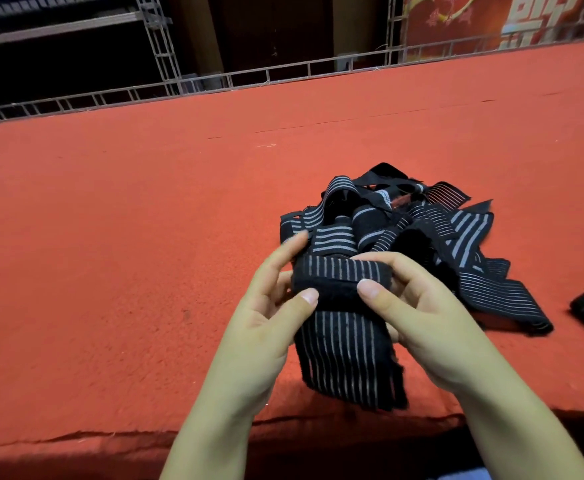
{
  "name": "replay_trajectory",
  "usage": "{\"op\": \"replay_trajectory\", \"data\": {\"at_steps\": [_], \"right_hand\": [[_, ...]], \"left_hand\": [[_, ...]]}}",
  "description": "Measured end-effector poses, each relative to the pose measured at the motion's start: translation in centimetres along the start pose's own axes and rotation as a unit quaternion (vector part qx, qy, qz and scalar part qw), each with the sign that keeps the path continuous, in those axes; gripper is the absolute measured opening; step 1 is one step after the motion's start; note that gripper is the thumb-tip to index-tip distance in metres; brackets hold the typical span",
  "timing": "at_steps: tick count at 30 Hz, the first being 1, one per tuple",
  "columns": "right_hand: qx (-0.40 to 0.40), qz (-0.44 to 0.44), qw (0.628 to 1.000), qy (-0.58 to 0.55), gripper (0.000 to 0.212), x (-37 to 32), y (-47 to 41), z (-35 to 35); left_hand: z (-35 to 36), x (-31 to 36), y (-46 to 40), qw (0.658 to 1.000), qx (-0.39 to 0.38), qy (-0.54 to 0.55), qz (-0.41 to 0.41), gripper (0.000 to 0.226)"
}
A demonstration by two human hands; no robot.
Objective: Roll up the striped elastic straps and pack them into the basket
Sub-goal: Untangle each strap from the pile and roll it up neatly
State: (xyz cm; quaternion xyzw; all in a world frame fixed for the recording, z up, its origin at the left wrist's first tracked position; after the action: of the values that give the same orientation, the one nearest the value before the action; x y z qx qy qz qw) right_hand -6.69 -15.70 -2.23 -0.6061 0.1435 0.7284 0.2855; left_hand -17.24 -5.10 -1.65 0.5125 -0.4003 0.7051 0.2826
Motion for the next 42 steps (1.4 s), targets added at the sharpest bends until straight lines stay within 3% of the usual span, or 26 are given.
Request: {"op": "replay_trajectory", "data": {"at_steps": [4, 8, 13, 18, 23, 27, 37, 42], "right_hand": [[0.017, -0.03, 0.999, -0.005, 0.037, -0.4, 0.0, -0.5], [0.066, -0.084, 0.994, 0.038, 0.026, -0.9, 0.1, -1.5], [0.063, -0.105, 0.991, 0.052, 0.028, -1.1, -0.1, -2.1], [0.039, -0.05, 0.992, -0.108, 0.045, -0.7, -0.5, -2.3], [0.028, -0.016, 0.982, -0.186, 0.039, -0.1, -0.6, -1.6], [0.051, -0.029, 0.986, -0.154, 0.039, -0.1, -0.6, -1.5], [0.094, -0.12, 0.987, -0.042, 0.035, -0.6, -0.2, -1.6], [0.069, -0.156, 0.983, 0.073, 0.029, -1.2, 0.5, -1.1]], "left_hand": [[0.4, -0.6, -0.1, 0.998, -0.012, 0.028, -0.046, 0.059], [0.5, -0.8, -0.1, 0.997, -0.005, 0.04, -0.072, 0.047], [0.8, -0.6, -0.4, 0.996, -0.007, 0.053, -0.069, 0.042], [1.0, -1.1, -0.2, 0.991, -0.026, 0.072, -0.107, 0.036], [1.1, -1.0, -0.3, 0.996, 0.0, 0.029, -0.081, 0.027], [0.7, -0.9, -0.2, 0.997, 0.02, -0.027, -0.065, 0.031], [1.0, -0.9, -0.4, 0.998, -0.006, -0.012, -0.067, 0.036], [0.9, -0.6, -0.4, 0.996, -0.013, 0.029, -0.078, 0.075]]}}
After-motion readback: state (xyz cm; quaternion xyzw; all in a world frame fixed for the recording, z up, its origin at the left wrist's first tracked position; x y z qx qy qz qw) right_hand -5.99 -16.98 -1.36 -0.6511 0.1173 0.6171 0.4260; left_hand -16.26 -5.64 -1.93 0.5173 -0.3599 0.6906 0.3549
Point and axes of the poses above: each hand's wrist, its own y-axis away from the middle knuckle, its own z-axis out of the palm, x = y × z, the point moved 6 cm from there along -y, towards the middle knuckle, and after that the axes turned 2 degrees about z, right-handed, at the moved point
